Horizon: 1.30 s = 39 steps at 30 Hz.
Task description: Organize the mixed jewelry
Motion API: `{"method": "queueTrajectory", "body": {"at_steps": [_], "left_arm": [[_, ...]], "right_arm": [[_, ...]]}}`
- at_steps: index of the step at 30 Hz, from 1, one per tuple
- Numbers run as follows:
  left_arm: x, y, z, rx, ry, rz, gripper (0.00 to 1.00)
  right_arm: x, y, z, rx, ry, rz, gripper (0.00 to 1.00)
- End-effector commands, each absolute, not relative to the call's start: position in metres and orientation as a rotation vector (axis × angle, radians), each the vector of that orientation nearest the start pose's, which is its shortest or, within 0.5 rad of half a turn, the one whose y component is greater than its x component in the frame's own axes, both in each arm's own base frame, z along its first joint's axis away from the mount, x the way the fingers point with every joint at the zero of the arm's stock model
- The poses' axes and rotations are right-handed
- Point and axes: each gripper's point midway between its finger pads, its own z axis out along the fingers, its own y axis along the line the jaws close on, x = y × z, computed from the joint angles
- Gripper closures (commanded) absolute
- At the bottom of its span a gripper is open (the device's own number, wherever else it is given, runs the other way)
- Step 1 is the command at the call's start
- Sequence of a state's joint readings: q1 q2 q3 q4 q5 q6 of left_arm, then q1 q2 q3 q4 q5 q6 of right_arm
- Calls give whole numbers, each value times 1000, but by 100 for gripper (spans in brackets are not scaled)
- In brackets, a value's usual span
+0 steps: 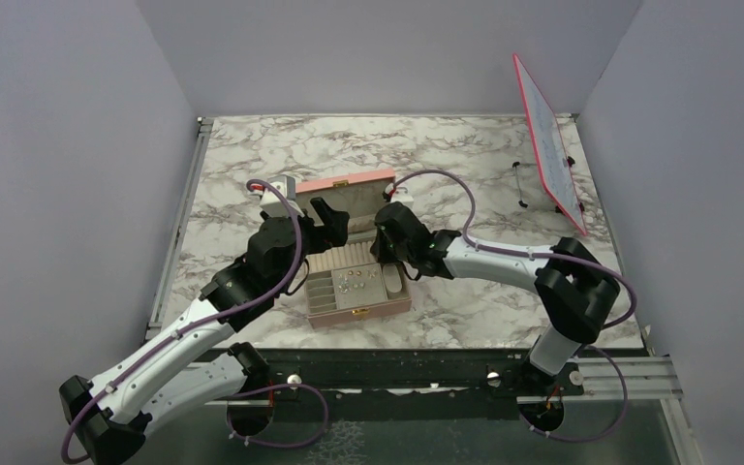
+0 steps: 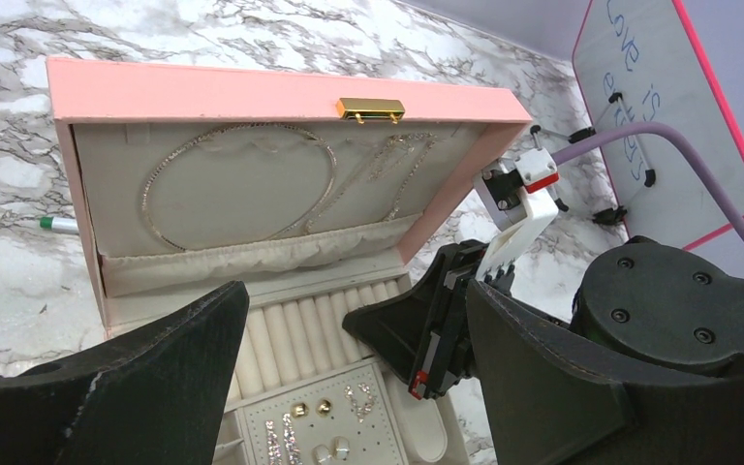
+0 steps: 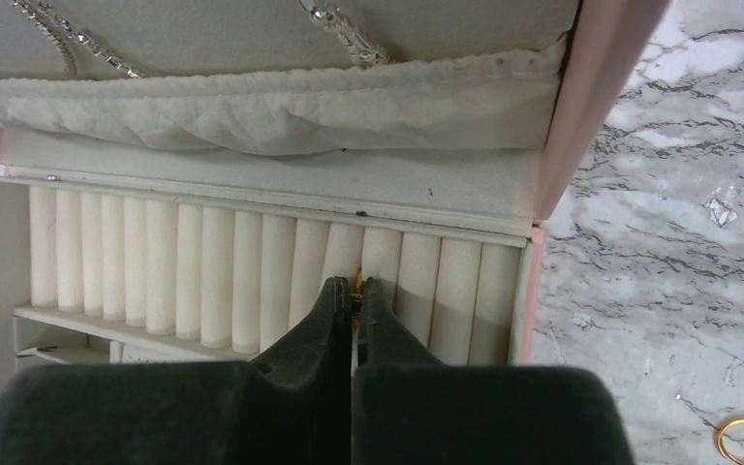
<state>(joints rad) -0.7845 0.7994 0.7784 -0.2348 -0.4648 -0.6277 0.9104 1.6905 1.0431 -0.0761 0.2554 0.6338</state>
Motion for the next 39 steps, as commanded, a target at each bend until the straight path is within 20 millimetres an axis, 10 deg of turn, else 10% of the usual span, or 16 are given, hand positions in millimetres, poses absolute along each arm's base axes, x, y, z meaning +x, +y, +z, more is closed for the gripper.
{"method": "queueTrajectory", "body": {"at_steps": [1,10,23,32,39], "left_arm": [[261,-173,274,-205,1808,-566,16],[261,-178,276,-202,1813,-587,16],[259,-185,276,-196,1827,-628,16],[257,-191,274,-41,1883,-565,12],[254,-178,281,-3,1880,-494,11]], "right_arm": [[291,332,60,-195,2355,410,98],[296,332,110,-131,2254,487,71],[294,311,151,-79,2152,498,67],[294,250,155,42,2109,323,65],[284,200,105,176,2269,204,57]]}}
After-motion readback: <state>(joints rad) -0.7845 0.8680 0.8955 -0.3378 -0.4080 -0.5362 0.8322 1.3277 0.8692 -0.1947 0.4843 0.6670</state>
